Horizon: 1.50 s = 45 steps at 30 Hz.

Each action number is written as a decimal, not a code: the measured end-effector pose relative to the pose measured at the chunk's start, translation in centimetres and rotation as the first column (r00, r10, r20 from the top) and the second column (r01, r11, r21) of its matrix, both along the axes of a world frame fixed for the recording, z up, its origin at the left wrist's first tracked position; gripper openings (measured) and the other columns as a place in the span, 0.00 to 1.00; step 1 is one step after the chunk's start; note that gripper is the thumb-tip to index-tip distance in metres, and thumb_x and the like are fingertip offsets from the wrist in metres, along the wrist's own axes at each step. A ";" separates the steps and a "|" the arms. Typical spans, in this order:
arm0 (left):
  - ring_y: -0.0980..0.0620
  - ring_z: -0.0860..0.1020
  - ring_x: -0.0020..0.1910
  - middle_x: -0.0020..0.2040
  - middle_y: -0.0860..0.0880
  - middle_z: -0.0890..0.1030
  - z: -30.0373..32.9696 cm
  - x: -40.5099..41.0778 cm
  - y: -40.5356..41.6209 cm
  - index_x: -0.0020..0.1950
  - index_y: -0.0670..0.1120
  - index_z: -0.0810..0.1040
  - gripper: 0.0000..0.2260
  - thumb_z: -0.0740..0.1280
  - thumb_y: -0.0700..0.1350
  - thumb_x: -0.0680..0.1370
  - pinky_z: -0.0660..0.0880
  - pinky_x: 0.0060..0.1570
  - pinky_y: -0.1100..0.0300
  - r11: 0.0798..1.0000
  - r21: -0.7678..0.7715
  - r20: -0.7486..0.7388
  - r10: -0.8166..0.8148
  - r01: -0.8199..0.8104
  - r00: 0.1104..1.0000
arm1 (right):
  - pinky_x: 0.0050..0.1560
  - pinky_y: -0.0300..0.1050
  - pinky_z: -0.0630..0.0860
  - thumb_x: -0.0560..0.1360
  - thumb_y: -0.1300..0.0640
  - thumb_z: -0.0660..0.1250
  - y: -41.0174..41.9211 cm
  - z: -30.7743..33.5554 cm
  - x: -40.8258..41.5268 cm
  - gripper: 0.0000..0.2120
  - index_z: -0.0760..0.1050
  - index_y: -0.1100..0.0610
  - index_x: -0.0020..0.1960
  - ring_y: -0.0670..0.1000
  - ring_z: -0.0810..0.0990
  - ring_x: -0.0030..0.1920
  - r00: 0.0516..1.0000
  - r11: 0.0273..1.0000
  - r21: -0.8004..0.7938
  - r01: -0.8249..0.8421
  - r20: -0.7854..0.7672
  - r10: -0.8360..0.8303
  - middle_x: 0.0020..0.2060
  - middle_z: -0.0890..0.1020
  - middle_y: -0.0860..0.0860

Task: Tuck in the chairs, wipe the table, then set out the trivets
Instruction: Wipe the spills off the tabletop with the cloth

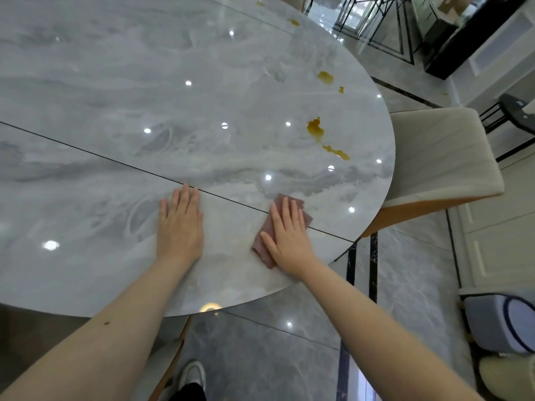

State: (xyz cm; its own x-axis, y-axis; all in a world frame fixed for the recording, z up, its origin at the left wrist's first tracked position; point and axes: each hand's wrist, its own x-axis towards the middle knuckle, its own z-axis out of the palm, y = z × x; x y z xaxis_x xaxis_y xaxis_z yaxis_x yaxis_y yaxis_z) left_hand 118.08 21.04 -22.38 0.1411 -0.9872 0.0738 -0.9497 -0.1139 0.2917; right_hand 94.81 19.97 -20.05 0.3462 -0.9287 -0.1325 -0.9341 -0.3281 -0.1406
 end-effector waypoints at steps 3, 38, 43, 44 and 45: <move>0.43 0.59 0.75 0.75 0.42 0.62 0.0 0.1 0.0 0.74 0.40 0.62 0.23 0.48 0.45 0.81 0.48 0.72 0.47 1.000 -0.019 0.001 0.008 -0.008 1.000 | 0.74 0.50 0.34 0.69 0.35 0.34 -3.1 0.1 1.8 0.43 0.45 0.58 0.78 0.57 0.40 0.77 0.996 0.996 0.018 0.085 0.010 -0.085 0.77 0.44 0.58; 0.41 0.59 0.74 0.73 0.40 0.64 1.5 2.9 4.9 0.72 0.38 0.64 0.19 0.55 0.38 0.81 0.49 0.72 0.46 0.990 -0.077 -0.068 0.117 -0.122 0.991 | 0.75 0.56 0.38 0.80 0.42 0.51 0.3 -0.3 7.8 0.33 0.47 0.59 0.78 0.58 0.43 0.77 0.998 0.998 0.008 0.056 0.023 -0.056 0.77 0.46 0.58; 0.42 0.57 0.75 0.75 0.40 0.61 0.9 4.2 6.3 0.74 0.38 0.61 0.20 0.53 0.40 0.81 0.48 0.73 0.48 0.985 -0.019 -0.018 0.172 -0.173 0.985 | 0.73 0.52 0.33 0.80 0.42 0.54 5.1 0.0 13.0 0.34 0.48 0.58 0.78 0.56 0.42 0.77 0.974 0.978 -0.005 -0.211 0.086 0.210 0.77 0.47 0.57; 0.43 0.56 0.75 0.75 0.41 0.61 0.9 4.1 6.3 0.74 0.38 0.61 0.20 0.53 0.41 0.82 0.47 0.73 0.48 0.985 -0.018 -0.017 0.172 -0.172 0.985 | 0.73 0.52 0.34 0.79 0.42 0.53 6.1 0.1 12.0 0.33 0.48 0.58 0.78 0.56 0.42 0.77 0.958 0.961 -0.006 -0.275 0.086 0.275 0.77 0.48 0.57; 0.43 0.56 0.75 0.75 0.41 0.60 1.0 4.0 6.3 0.74 0.39 0.60 0.20 0.52 0.41 0.82 0.47 0.73 0.48 0.984 -0.018 -0.020 0.175 -0.176 0.984 | 0.74 0.52 0.35 0.79 0.41 0.51 6.7 0.1 10.6 0.34 0.49 0.57 0.78 0.57 0.43 0.77 0.938 0.941 -0.003 -0.339 0.074 0.338 0.77 0.48 0.57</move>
State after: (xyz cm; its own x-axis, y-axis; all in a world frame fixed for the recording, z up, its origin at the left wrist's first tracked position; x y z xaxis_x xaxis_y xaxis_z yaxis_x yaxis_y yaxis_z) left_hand 122.11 27.36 -21.43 0.3135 -0.9455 0.0883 -0.9101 -0.2726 0.3122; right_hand 105.40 26.70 -19.99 0.6490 -0.7537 -0.1038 -0.7552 -0.6216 -0.2083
